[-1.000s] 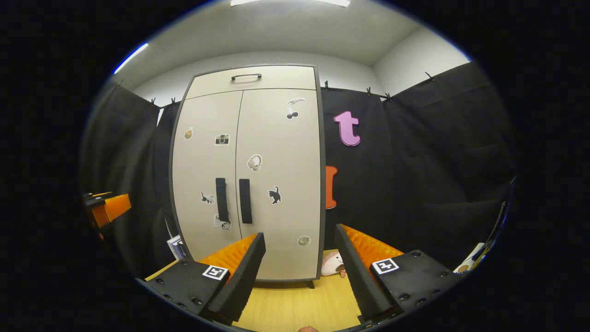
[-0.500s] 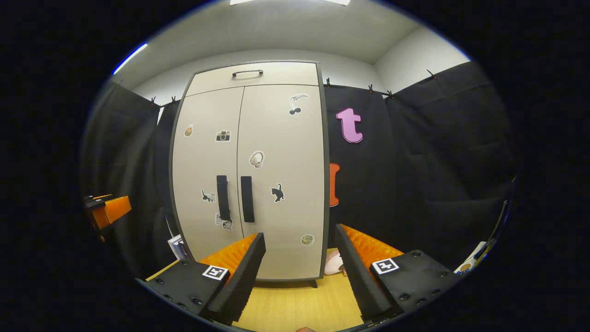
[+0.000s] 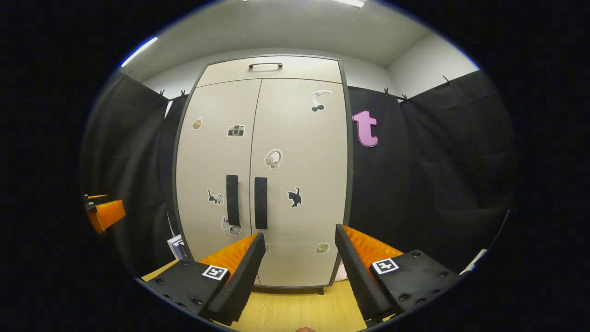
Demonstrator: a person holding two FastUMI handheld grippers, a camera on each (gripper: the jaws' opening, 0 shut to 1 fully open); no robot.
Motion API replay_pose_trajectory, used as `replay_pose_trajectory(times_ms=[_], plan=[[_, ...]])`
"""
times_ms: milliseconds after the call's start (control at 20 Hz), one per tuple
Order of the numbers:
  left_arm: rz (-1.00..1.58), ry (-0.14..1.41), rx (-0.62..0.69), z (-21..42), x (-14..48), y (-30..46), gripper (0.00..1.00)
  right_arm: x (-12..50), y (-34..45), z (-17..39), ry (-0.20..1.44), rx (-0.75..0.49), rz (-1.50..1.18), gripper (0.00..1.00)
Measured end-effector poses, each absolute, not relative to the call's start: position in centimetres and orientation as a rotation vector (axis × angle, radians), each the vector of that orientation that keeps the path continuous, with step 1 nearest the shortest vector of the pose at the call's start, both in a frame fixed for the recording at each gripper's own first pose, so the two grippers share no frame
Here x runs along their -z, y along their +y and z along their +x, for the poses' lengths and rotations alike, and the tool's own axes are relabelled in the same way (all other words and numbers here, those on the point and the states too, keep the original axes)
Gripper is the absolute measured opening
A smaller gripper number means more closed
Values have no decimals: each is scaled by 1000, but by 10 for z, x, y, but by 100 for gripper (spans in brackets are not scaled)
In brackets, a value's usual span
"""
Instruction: Open the right door of the double-door shoe cabinet with the right hand, and open the left door with the left hand.
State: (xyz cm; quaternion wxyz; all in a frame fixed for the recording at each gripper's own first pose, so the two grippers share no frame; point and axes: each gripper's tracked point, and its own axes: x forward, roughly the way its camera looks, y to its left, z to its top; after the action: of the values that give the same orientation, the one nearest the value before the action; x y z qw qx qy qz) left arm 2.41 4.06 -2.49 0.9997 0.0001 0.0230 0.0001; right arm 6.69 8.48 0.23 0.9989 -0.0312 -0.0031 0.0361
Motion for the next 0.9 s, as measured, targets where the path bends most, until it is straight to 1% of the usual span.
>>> replay_pose_trajectory(times_ms=[300,550,900], plan=[[18,59,-29,35,33,70,94,-6,133,111,-5,-135,-55,98],[35,48,-69,38,30,97,94,-6,152,149,-13,-129,-73,99],[61,45,-117,36,31,129,94,-5,169,203,-12,-135,-14,98]])
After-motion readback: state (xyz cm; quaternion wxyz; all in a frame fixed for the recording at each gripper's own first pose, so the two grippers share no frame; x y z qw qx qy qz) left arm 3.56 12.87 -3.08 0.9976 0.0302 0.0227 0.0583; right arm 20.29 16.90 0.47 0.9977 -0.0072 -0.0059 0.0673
